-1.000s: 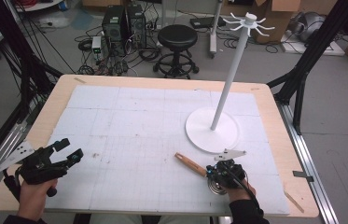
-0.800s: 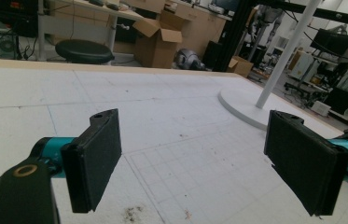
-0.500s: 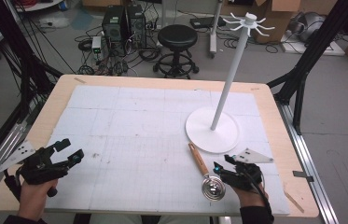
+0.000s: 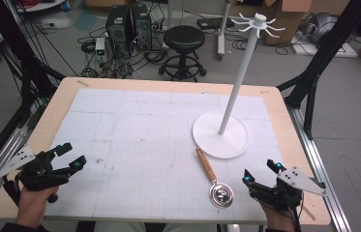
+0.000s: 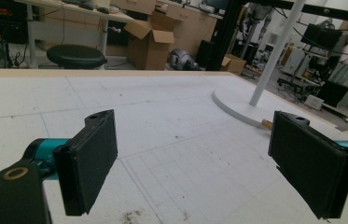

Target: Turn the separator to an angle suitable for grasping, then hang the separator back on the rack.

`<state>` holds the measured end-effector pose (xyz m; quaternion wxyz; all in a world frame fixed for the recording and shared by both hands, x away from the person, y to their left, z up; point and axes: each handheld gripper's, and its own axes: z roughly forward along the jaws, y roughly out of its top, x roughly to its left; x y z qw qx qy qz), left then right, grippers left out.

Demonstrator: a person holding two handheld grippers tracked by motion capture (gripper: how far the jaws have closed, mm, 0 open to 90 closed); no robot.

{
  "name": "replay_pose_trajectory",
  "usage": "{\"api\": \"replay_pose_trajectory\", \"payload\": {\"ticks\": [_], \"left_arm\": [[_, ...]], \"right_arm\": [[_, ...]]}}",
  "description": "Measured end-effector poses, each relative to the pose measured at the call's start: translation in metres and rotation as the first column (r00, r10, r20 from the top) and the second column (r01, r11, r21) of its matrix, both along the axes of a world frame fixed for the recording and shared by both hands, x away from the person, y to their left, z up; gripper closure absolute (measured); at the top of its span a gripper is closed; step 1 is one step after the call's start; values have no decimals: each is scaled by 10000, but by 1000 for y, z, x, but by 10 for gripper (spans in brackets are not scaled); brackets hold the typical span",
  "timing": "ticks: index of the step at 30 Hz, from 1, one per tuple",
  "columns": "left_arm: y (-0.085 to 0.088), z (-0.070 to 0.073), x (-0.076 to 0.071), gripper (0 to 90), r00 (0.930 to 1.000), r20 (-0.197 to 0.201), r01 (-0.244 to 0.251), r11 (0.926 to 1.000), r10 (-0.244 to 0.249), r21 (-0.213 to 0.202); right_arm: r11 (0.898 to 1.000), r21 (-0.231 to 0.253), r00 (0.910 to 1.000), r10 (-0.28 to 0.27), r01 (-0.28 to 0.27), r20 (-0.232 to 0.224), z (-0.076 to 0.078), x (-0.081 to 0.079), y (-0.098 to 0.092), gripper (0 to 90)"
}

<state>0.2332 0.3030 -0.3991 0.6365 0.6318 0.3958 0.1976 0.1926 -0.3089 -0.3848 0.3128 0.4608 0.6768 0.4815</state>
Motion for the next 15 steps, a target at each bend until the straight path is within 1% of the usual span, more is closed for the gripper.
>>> {"api": "replay_pose_trajectory", "payload": {"ticks": [2, 4, 8, 11, 13, 15], "left_arm": [[0, 0, 0, 161, 10000, 4, -7, 10000, 7, 21], [0, 0, -1, 162, 10000, 18, 4, 10000, -4, 28], [-2, -1, 0, 163, 10000, -34, 73, 9999, -73, 69], [-2, -2, 2, 164, 9999, -81, 116, 9999, -116, 29], [-3, -2, 3, 163, 9999, -98, 129, 9999, -128, 51], [-3, -3, 3, 164, 9999, -99, 122, 9999, -121, 45]], "right_arm": [[10000, 28, 10000, 48, -48, 54, 0, 0, -1, 150], [9999, 113, 10000, 23, -24, 10, -1, 0, -1, 151], [10000, 11, 10000, 40, -40, 41, -1, -1, -1, 151], [10000, 69, 9999, -23, 22, 115, 0, -1, -1, 150], [9998, 200, 9999, -80, 78, 110, 0, -1, 0, 151], [9997, 213, 9999, -73, 70, 100, 0, 1, 0, 150]]}}
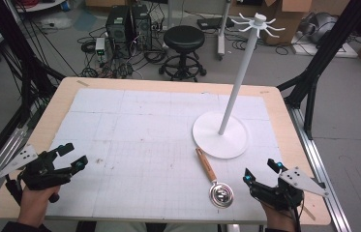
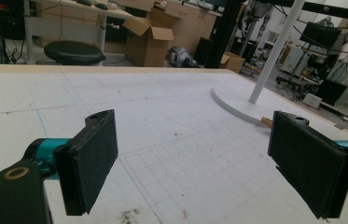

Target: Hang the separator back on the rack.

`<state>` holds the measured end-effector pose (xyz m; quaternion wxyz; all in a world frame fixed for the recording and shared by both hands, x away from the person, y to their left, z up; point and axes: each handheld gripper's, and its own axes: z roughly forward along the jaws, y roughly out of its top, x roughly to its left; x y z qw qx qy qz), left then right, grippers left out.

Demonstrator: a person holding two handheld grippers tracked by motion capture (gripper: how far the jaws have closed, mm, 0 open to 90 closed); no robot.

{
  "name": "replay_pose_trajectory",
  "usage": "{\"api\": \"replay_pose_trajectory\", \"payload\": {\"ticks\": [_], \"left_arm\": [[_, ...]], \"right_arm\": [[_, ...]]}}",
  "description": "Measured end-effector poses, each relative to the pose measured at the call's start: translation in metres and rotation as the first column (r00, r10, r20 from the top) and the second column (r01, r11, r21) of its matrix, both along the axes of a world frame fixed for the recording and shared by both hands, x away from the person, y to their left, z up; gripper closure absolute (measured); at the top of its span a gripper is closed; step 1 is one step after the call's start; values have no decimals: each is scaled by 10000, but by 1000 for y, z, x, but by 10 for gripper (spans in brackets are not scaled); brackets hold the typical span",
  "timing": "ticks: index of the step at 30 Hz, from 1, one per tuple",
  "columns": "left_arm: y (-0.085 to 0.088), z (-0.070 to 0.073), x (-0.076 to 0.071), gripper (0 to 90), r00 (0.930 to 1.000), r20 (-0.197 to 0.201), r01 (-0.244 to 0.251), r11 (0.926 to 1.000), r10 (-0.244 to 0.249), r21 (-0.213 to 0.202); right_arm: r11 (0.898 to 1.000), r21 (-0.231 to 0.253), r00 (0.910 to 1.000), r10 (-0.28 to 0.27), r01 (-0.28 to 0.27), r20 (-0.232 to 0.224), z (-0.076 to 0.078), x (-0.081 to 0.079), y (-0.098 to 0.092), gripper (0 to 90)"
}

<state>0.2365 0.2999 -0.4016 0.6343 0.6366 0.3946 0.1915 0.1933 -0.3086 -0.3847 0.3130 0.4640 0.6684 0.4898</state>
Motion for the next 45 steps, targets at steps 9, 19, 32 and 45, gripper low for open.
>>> {"api": "replay_pose_trajectory", "payload": {"ticks": [9, 19, 32, 45], "left_arm": [[0, 0, -1, 164, 9999, 41, 128, 9999, -128, -22], [-2, 0, -4, 164, 9997, 80, 233, 9997, -233, 7], [-3, -1, -2, 164, 9992, 91, 381, 9993, -382, 37], [-5, -1, -2, 163, 9990, 73, 447, 9990, -447, 81]], "right_arm": [[9995, -140, 9995, 287, -289, -99, 0, 3, 13, 150], [9946, -216, 9924, 1001, -1018, -715, -6, 14, 35, 151], [9823, -651, 9705, 1617, -1757, -1790, -17, 52, 95, 154], [9712, -1479, 9437, 1356, -1868, -3016, -40, 70, 112, 157]]}}
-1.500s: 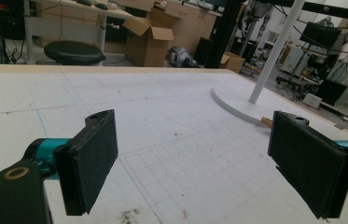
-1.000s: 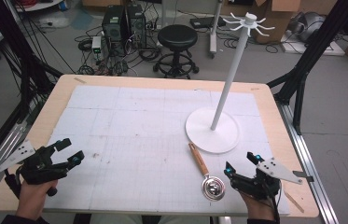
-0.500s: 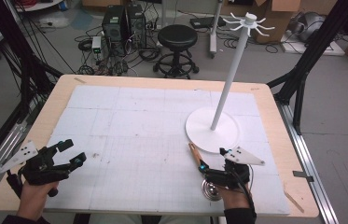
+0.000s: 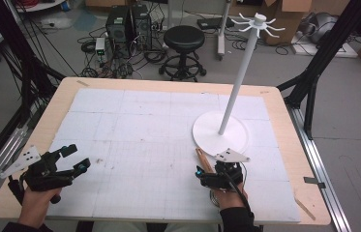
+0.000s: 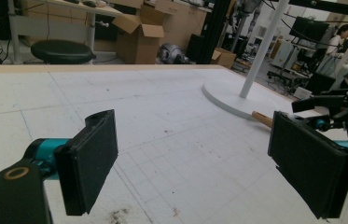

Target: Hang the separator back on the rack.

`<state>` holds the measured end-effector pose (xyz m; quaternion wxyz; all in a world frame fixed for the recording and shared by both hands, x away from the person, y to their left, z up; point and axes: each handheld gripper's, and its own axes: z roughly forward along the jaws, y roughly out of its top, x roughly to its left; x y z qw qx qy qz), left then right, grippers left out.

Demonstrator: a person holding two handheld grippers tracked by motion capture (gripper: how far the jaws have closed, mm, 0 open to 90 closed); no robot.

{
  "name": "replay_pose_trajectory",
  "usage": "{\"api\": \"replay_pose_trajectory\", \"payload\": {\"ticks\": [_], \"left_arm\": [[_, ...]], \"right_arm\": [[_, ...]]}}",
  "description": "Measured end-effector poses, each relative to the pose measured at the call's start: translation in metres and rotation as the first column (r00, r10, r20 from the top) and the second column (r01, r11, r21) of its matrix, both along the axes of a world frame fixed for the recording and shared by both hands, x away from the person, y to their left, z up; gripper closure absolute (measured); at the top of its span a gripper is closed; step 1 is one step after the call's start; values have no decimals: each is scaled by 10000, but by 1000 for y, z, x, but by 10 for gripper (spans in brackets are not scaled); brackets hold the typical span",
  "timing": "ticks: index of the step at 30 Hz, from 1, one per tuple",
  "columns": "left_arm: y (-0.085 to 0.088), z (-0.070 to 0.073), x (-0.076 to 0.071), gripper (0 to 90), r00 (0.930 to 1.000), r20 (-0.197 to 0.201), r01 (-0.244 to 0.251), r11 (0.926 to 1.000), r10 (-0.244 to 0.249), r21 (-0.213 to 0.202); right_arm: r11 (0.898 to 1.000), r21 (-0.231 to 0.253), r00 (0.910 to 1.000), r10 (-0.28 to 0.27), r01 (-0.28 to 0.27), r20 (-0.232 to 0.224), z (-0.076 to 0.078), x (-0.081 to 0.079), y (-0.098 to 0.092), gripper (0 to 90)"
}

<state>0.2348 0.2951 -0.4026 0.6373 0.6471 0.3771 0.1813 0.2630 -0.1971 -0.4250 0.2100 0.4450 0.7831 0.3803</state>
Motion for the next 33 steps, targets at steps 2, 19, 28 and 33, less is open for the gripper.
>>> {"api": "replay_pose_trajectory", "payload": {"ticks": [2, 19, 28, 33], "left_arm": [[0, 0, 0, 164, 10000, 2, -12, 10000, 12, 14], [-1, 0, 0, 164, 9999, 9, 135, 9999, -135, 65], [-1, 1, 0, 164, 9999, 24, 136, 9999, -137, 24], [-1, 1, -1, 164, 9999, 21, 123, 9999, -123, 19]], "right_arm": [[9996, -289, 9994, -48, 37, -354, -7, 3, 2, 161], [9951, -978, 9914, -275, 150, -1277, -14, 24, 15, 531], [9922, -1231, 9821, -418, 193, -1836, -8, 29, 18, 661], [9926, -1211, 9777, -381, 132, -2064, -7, 32, 18, 669]]}}
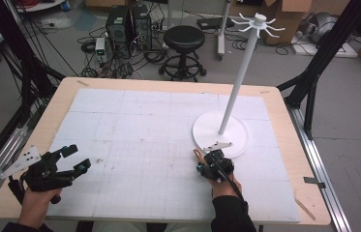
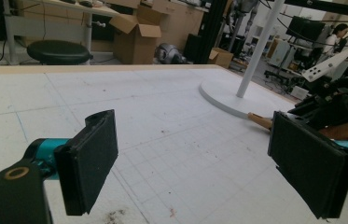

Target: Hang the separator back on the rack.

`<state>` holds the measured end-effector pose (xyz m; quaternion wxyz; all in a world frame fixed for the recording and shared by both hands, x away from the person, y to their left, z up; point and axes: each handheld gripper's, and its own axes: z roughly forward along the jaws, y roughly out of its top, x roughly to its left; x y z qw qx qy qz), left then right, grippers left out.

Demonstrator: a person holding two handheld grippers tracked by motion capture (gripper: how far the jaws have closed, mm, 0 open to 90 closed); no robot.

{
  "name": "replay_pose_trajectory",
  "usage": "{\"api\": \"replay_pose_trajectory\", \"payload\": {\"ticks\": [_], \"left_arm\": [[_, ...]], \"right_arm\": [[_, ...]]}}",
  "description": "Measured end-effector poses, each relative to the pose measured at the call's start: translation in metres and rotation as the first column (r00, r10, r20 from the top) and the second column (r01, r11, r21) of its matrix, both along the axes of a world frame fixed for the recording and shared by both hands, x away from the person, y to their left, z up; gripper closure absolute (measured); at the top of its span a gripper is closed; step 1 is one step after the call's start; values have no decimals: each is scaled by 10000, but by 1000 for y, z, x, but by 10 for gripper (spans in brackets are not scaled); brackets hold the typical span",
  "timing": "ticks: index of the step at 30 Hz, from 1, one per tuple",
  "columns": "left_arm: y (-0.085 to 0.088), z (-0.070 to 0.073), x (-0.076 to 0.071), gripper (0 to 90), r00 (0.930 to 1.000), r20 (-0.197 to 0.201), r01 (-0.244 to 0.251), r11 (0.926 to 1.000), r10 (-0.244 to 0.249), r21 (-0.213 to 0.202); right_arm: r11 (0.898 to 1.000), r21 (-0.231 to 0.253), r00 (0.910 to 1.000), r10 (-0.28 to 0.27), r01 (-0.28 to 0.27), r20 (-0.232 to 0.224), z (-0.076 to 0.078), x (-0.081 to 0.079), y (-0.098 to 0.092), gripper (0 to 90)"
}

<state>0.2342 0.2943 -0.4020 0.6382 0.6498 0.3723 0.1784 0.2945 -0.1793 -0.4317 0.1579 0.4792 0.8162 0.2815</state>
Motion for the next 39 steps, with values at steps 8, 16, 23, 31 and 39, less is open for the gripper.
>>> {"api": "replay_pose_trajectory", "payload": {"ticks": [8, 16, 23, 31, 39], "left_arm": [[-1, 0, 0, 164, 10000, 10, 52, 10000, -52, 2], [-8, 2, -1, 162, 9994, 34, 340, 9994, -340, -48], [-18, 11, -4, 162, 9962, 269, 833, 9964, -829, -139], [-34, 34, -4, 162, 9821, 722, 1789, 9815, -1740, -685], [-62, 52, 1, 184, 9426, 799, 3310, 9392, -3244, -916]], "right_arm": [[9912, 1052, 9959, 752, -802, 506, 7, -8, -14, 671], [9420, 2809, 9758, 1402, -1837, 1679, 26, -25, -27, 671], [8924, 3683, 9548, 1816, -2605, 2353, 37, -36, -27, 671], [7870, 4582, 9038, 2924, -4131, 3126, 53, -43, -7, 670], [6842, 4921, 8390, 3793, -5382, 3902, 62, -49, 13, 670]]}}
